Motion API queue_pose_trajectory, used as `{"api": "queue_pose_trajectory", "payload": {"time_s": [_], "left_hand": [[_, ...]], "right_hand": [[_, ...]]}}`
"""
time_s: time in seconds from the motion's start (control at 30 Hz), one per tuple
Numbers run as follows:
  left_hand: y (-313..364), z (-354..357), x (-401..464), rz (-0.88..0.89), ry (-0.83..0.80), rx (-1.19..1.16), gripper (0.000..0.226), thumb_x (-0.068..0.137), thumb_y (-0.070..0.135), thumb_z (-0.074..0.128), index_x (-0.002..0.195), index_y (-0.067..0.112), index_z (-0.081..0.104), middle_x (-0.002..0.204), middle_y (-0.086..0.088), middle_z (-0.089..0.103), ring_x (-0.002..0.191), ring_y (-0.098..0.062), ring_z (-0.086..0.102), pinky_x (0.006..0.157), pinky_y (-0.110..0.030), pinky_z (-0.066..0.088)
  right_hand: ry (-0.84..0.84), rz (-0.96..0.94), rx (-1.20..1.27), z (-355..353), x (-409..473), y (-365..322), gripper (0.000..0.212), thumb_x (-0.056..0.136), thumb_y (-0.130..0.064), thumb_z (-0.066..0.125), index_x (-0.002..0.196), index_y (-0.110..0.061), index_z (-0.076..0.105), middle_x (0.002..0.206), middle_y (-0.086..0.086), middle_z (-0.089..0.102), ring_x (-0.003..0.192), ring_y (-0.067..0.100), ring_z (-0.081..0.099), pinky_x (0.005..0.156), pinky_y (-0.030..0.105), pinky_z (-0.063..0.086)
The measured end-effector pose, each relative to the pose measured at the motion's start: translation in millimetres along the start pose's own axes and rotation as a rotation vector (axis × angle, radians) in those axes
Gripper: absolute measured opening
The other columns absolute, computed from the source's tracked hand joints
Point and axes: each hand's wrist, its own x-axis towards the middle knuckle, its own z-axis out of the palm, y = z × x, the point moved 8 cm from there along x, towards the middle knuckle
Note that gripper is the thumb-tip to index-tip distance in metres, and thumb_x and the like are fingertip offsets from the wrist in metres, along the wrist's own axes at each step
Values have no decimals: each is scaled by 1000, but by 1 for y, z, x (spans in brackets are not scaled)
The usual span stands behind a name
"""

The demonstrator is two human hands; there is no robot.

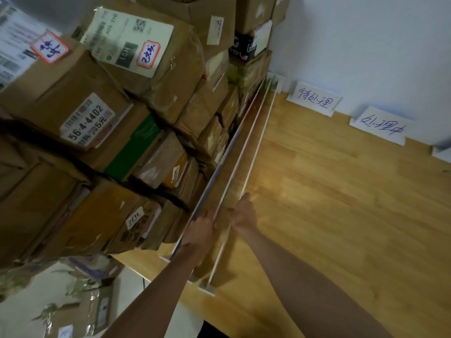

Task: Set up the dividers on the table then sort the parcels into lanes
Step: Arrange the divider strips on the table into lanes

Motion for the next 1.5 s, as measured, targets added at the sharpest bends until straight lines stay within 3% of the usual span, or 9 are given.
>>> {"api": "queue_pose_trajectory", "payload": {"time_s": [0.17, 0.27, 0.4, 0.67, 0.83, 1.1, 1.5], "left_hand": [[7, -5, -2, 16, 15, 3, 40, 94, 12, 50, 132, 20, 43, 118, -5, 60, 99, -27, 66, 80, -41, 56], [7, -6, -5, 14, 1, 26, 43, 93, 9, 49, 134, 18, 41, 119, -7, 58, 98, -31, 65, 76, -43, 54], [9, -10, -15, 14, 22, 40, 44, 94, 10, 50, 136, 19, 39, 121, -6, 59, 99, -29, 65, 77, -41, 54], [14, -9, -45, 54, -1, -1, 43, 95, 17, 53, 135, 21, 39, 120, -8, 60, 103, -32, 64, 79, -43, 52], [18, -14, -72, 77, 19, 32, 46, 94, 18, 55, 137, 20, 40, 118, -10, 63, 104, -32, 64, 82, -41, 51], [26, -17, -113, 147, 55, -6, 46, 92, 14, 57, 135, 21, 42, 118, -9, 62, 104, -30, 63, 79, -39, 53], [105, -22, -140, 295, 92, -8, 48, 90, 15, 59, 135, 19, 41, 119, -9, 60, 103, -32, 62, 77, -40, 51]], "right_hand": [[65, -16, -48, -7, -2, 2, 41, 96, -20, 53, 131, -7, 35, 122, 15, 59, 112, 35, 60, 78, 36, 45], [80, -35, -73, -15, -8, 5, 36, 96, -19, 55, 126, -7, 38, 118, 15, 60, 109, 35, 61, 73, 36, 44], [118, -48, -130, -30, -20, 17, 41, 95, -22, 57, 128, -8, 37, 117, 13, 60, 107, 35, 62, 79, 41, 53], [144, -27, -249, -55, -55, 52, 43, 94, -22, 57, 130, -10, 36, 116, 13, 58, 106, 35, 62, 81, 43, 54], [189, -11, -291, -70, -87, 74, 34, 93, -18, 56, 121, -12, 38, 110, 11, 59, 100, 34, 62, 68, 37, 44], [276, -6, -296, -96, -146, 100, 33, 93, -17, 55, 121, -13, 38, 107, 11, 60, 95, 33, 63, 65, 36, 44], [408, 89, -236, -177, -210, 181, 33, 93, -16, 56, 119, -11, 37, 108, 12, 59, 96, 34, 62, 66, 34, 40]]}}
